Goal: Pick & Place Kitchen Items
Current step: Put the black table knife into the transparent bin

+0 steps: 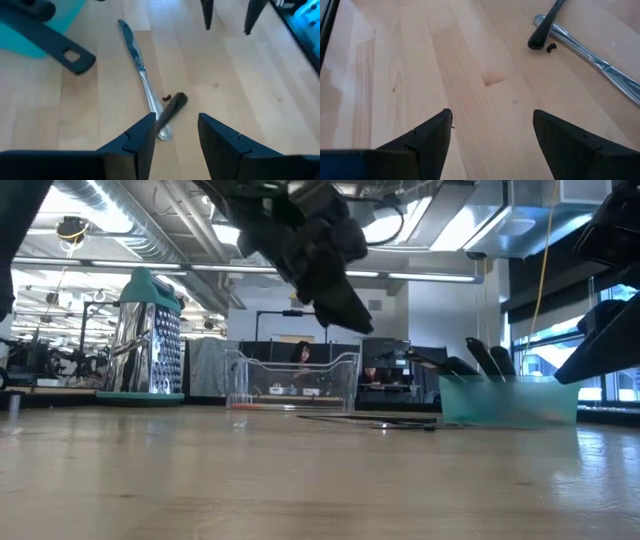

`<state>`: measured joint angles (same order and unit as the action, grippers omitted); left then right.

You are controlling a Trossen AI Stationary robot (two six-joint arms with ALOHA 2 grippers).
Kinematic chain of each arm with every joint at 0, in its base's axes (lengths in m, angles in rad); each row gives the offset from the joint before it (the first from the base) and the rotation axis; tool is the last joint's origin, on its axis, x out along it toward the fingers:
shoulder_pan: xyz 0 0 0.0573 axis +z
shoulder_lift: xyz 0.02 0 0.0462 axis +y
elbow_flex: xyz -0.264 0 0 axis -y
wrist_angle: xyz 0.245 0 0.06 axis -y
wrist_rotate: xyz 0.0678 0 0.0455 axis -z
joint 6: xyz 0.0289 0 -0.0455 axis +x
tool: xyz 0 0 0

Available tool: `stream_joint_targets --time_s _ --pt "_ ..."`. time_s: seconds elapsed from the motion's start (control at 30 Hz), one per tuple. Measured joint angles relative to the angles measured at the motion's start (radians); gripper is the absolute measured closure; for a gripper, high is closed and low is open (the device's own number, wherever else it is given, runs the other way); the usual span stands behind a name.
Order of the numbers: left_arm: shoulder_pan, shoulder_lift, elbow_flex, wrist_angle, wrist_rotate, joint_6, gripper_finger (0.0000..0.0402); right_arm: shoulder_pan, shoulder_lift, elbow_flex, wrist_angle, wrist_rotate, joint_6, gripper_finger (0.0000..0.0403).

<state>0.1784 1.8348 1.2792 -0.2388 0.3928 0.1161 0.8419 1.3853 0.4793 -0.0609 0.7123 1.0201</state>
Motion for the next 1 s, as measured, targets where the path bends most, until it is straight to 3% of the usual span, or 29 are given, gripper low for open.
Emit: stream_joint_targets --time_s 0.4,0.63,1.0 --pt "-0.087 0.23 0.21 -0.214 -0.056 0.222 0.0229 -0.039 0.0 0.0 0.047 -0.065 -0.089 0.0123" --pt "-0.092 0.233 0.218 -0.241 -0.201 0.307 0.0205 -0.039 0.0 0.0 0.052 -0.07 -0.108 0.0123" --pt "-0.078 0.264 0.219 -0.236 -0.193 0.325 0.0193 -0.04 0.0 0.0 0.052 -0.062 -0.112 0.0123"
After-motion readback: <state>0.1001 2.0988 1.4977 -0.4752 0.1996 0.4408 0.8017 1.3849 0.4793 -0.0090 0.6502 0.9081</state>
